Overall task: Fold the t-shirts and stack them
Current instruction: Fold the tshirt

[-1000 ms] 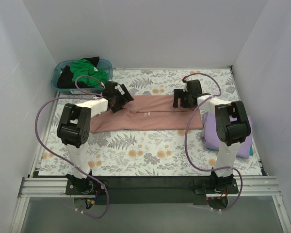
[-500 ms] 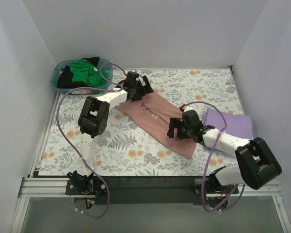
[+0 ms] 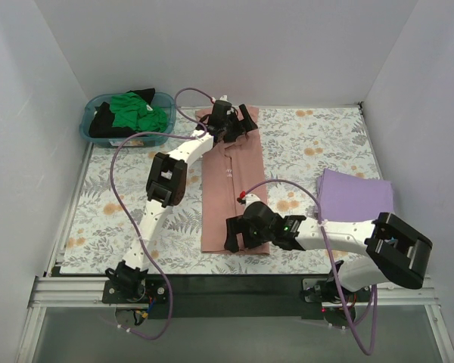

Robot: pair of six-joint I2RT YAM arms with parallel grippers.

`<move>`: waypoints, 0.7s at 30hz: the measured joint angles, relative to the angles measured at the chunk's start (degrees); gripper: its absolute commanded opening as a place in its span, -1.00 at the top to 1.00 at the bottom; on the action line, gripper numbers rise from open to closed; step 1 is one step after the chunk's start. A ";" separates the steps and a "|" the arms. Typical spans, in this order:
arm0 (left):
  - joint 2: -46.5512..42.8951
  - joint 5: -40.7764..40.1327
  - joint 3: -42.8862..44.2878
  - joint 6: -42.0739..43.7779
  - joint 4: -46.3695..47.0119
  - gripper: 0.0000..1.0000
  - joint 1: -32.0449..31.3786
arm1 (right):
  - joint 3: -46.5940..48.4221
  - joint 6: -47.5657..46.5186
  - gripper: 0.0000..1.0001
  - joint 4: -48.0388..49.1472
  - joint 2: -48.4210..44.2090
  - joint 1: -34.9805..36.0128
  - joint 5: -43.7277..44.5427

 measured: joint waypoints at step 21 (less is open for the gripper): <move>-28.35 4.13 -26.75 1.97 -0.59 -0.96 -0.22 | 3.15 0.85 -0.97 -12.74 -19.63 5.31 6.73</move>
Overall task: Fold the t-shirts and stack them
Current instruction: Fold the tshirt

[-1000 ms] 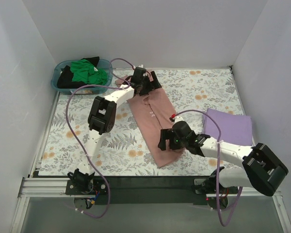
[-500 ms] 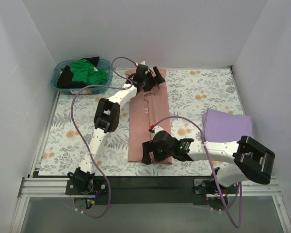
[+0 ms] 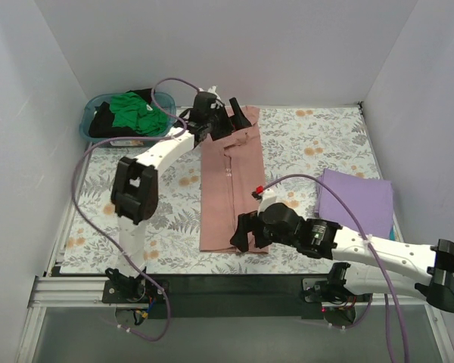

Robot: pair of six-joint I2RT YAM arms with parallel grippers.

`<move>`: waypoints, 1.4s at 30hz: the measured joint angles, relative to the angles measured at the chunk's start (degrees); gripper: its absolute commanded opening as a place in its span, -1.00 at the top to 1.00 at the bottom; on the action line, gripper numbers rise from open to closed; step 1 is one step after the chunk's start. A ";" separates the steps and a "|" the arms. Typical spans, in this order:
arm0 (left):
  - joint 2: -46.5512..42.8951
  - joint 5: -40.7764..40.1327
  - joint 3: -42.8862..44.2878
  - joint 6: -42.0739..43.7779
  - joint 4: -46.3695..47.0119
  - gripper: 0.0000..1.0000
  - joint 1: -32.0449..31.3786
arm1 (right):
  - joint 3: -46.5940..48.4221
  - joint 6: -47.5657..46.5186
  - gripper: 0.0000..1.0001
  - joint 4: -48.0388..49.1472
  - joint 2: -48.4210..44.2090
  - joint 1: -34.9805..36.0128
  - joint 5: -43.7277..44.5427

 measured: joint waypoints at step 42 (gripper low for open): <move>-62.66 -9.01 -83.95 -22.56 -4.76 1.00 -15.32 | -13.00 12.48 0.95 -6.10 1.33 -1.64 8.41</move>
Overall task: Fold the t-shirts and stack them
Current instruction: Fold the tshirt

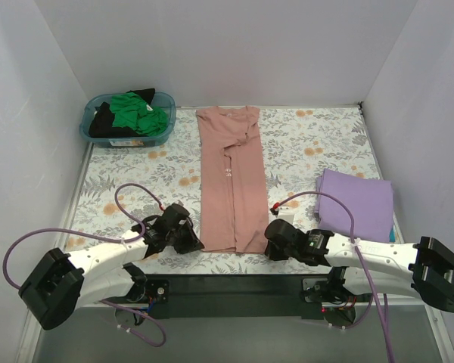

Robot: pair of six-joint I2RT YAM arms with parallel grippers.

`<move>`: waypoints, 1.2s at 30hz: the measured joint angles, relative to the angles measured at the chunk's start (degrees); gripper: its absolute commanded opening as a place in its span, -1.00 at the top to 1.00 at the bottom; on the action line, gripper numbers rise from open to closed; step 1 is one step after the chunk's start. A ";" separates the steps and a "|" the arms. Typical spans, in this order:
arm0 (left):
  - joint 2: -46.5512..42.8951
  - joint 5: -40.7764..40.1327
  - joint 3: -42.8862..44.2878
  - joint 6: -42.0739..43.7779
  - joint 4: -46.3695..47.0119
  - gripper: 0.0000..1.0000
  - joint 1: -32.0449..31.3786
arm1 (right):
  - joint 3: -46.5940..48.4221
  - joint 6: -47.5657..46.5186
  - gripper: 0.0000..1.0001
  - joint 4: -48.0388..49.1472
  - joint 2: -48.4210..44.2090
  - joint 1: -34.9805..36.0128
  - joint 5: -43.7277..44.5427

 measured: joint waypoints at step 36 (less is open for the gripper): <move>22.38 -9.75 31.85 6.99 0.98 1.00 11.26 | 23.61 -30.25 0.97 16.26 16.09 -23.65 0.61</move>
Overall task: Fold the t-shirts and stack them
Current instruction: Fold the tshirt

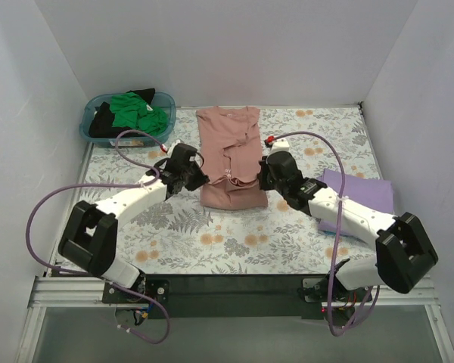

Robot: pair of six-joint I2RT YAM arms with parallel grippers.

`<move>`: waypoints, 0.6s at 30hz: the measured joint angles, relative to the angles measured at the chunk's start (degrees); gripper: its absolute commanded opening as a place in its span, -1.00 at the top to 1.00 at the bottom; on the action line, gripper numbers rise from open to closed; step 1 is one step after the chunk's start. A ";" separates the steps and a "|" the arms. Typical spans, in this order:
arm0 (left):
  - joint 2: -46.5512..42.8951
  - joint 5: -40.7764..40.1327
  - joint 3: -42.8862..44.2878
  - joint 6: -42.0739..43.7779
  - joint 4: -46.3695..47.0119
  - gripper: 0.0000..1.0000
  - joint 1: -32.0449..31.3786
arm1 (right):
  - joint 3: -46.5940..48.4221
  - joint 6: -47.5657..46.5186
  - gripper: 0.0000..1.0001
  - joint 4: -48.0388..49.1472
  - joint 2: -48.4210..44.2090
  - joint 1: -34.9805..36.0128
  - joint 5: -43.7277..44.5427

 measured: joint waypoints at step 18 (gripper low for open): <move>23.89 3.76 18.25 6.01 6.29 1.00 9.35 | 19.47 -10.19 0.97 7.04 26.03 -13.14 -12.35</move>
